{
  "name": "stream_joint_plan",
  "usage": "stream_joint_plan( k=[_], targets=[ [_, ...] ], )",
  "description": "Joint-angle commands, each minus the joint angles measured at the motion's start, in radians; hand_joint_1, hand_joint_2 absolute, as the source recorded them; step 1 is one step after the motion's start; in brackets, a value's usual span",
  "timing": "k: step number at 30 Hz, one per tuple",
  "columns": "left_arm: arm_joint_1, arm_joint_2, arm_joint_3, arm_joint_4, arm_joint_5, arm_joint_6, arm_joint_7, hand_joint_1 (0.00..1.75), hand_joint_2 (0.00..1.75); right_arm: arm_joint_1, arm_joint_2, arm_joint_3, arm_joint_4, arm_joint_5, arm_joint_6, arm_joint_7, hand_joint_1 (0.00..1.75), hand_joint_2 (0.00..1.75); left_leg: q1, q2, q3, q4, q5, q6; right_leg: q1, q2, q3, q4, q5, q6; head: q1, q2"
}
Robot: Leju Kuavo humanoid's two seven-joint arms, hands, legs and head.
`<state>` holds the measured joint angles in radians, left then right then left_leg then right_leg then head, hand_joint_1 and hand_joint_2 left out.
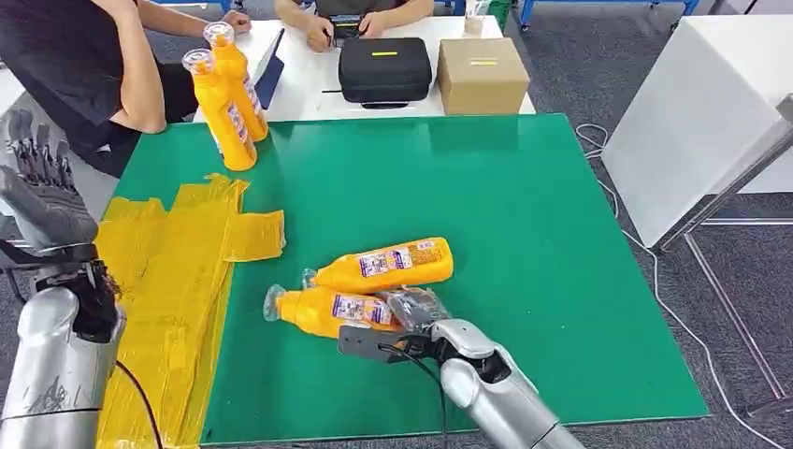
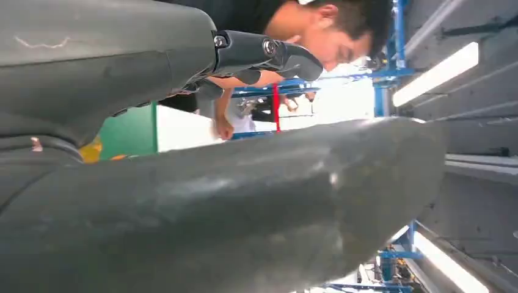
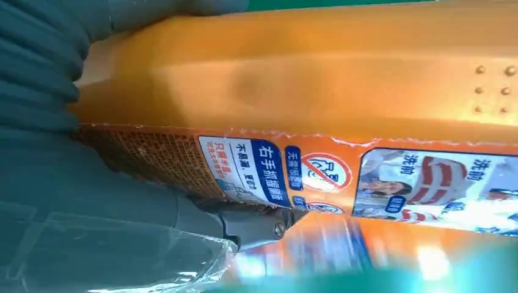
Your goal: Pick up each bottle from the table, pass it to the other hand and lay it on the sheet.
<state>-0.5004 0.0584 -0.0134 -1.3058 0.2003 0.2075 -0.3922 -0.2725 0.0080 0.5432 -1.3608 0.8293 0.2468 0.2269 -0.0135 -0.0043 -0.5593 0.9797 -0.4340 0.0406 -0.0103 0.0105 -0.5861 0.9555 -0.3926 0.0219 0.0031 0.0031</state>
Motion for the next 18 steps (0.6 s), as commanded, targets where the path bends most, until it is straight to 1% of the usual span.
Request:
stream_joint_plan(
  k=[1, 2, 5, 6, 9, 10, 11, 13, 14, 18],
  targets=[
    [0.071, 0.002, 0.052, -0.077, 0.061, -0.033, 0.020, 0.00, 0.00, -0.117, 0.002, -0.042, -0.201, -0.045, -0.046, -0.073, 1.75, 1.75, 0.002, 0.003, 0.000, 0.002, -0.002, -0.003, 0.001, 0.002, -0.001, 0.001, -0.001, -0.001, 0.000, 0.000],
    [0.077, -0.002, 0.050, -0.095, 0.070, -0.045, 0.027, 0.00, 0.00, -0.130, 0.011, -0.048, -0.235, -0.043, -0.070, -0.069, 1.75, 1.75, 0.000, 0.002, -0.001, 0.001, -0.002, -0.002, 0.000, 0.002, -0.002, 0.001, -0.001, -0.001, 0.000, 0.000],
    [0.070, -0.006, 0.040, -0.109, 0.069, -0.045, 0.045, 0.00, 0.00, -0.151, 0.019, -0.055, -0.273, -0.055, -0.049, -0.036, 1.75, 1.75, 0.001, 0.003, -0.003, 0.003, -0.004, -0.004, 0.001, 0.001, -0.003, 0.003, -0.003, -0.001, 0.000, 0.000],
    [0.068, -0.013, 0.030, -0.112, 0.071, -0.052, 0.057, 0.00, 0.00, -0.147, 0.021, -0.065, -0.293, -0.046, -0.071, -0.027, 1.75, 1.75, 0.001, 0.001, -0.006, 0.002, -0.002, -0.002, 0.001, 0.001, -0.006, 0.002, -0.001, -0.001, 0.000, 0.000],
    [0.045, -0.039, -0.022, -0.111, 0.091, -0.086, 0.100, 0.00, 0.00, -0.162, 0.044, -0.100, -0.318, -0.043, -0.104, -0.001, 1.75, 1.75, 0.002, -0.001, -0.004, 0.003, -0.003, -0.004, 0.002, -0.002, -0.003, 0.002, -0.003, -0.001, 0.000, 0.000],
    [0.031, -0.046, -0.050, -0.104, 0.114, -0.109, 0.121, 0.00, 0.00, -0.173, 0.060, -0.113, -0.302, -0.036, -0.118, 0.012, 1.75, 1.75, 0.001, -0.002, -0.007, 0.002, -0.001, -0.002, 0.001, -0.003, -0.006, 0.001, -0.002, 0.000, 0.000, 0.000],
    [0.019, -0.054, -0.069, -0.096, 0.137, -0.126, 0.135, 0.00, 0.00, -0.183, 0.071, -0.118, -0.285, -0.030, -0.123, 0.017, 1.75, 1.75, 0.002, -0.003, -0.006, 0.003, -0.002, -0.003, 0.001, -0.004, -0.005, 0.002, -0.003, -0.001, 0.000, 0.000],
    [-0.017, -0.075, -0.115, -0.076, 0.216, -0.177, 0.168, 0.00, 0.00, -0.214, 0.095, -0.122, -0.226, -0.002, -0.145, 0.036, 1.75, 1.75, 0.000, -0.003, -0.007, 0.001, 0.000, -0.002, 0.000, -0.003, -0.006, 0.001, -0.001, 0.000, 0.000, 0.000],
    [-0.029, -0.076, -0.137, -0.073, 0.224, -0.166, 0.170, 0.00, 0.00, -0.225, 0.101, -0.118, -0.201, 0.003, -0.157, 0.034, 1.75, 1.75, 0.001, -0.004, -0.006, 0.003, -0.001, -0.003, 0.001, -0.005, -0.005, 0.002, -0.003, -0.001, 0.000, 0.000],
    [-0.031, -0.072, -0.141, -0.073, 0.226, -0.159, 0.170, 0.00, 0.00, -0.227, 0.103, -0.117, -0.192, 0.003, -0.163, 0.032, 1.75, 1.75, 0.001, -0.002, -0.005, 0.002, -0.001, -0.003, 0.001, -0.003, -0.004, 0.001, -0.002, -0.001, 0.000, 0.000]
  ],
)
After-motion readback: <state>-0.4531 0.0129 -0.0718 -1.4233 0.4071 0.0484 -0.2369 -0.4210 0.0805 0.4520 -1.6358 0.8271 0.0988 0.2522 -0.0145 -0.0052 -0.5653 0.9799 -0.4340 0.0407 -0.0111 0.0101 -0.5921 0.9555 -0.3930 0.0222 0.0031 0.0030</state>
